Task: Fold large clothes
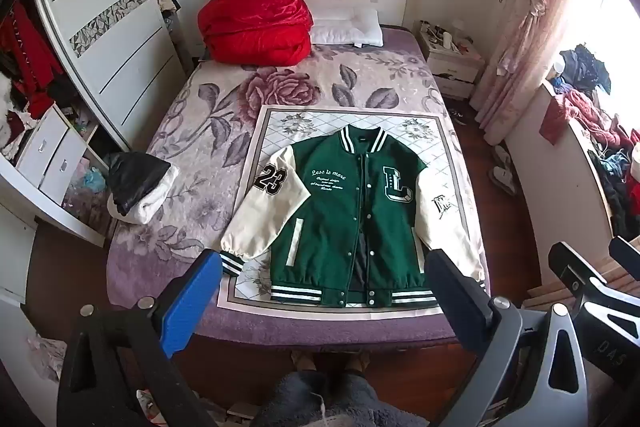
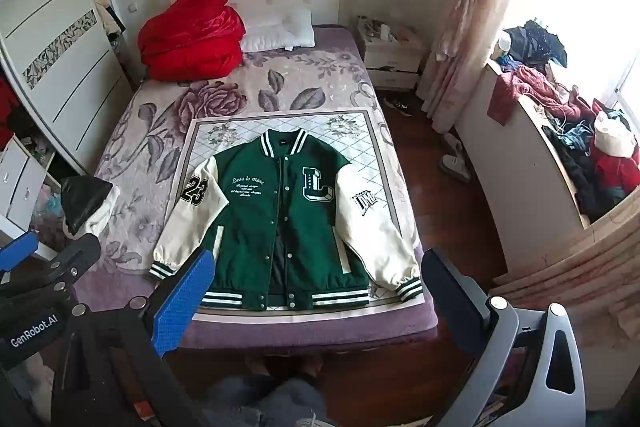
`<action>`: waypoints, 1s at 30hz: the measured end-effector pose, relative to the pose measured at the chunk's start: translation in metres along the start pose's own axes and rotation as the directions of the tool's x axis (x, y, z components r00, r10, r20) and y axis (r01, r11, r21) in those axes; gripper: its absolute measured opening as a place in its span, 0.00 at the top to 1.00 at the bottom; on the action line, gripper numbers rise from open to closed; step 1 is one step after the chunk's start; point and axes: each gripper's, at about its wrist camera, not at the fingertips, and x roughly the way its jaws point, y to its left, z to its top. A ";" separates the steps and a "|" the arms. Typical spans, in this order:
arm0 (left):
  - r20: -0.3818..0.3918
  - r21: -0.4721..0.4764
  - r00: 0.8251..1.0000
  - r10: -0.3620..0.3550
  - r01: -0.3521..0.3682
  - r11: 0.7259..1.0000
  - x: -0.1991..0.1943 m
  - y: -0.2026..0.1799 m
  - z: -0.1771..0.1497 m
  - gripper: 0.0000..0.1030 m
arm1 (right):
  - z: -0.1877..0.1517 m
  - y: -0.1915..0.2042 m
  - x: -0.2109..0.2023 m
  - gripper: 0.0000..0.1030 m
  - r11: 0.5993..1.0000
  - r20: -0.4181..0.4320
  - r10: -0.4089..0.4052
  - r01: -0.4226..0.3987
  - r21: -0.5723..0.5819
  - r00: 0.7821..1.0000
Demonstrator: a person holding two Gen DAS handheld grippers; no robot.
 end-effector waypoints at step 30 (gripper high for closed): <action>0.010 -0.004 1.000 -0.003 0.003 1.000 -0.004 0.001 0.012 0.00 | 0.004 0.002 -0.002 0.00 1.000 0.016 -0.008 0.008 -0.006 1.000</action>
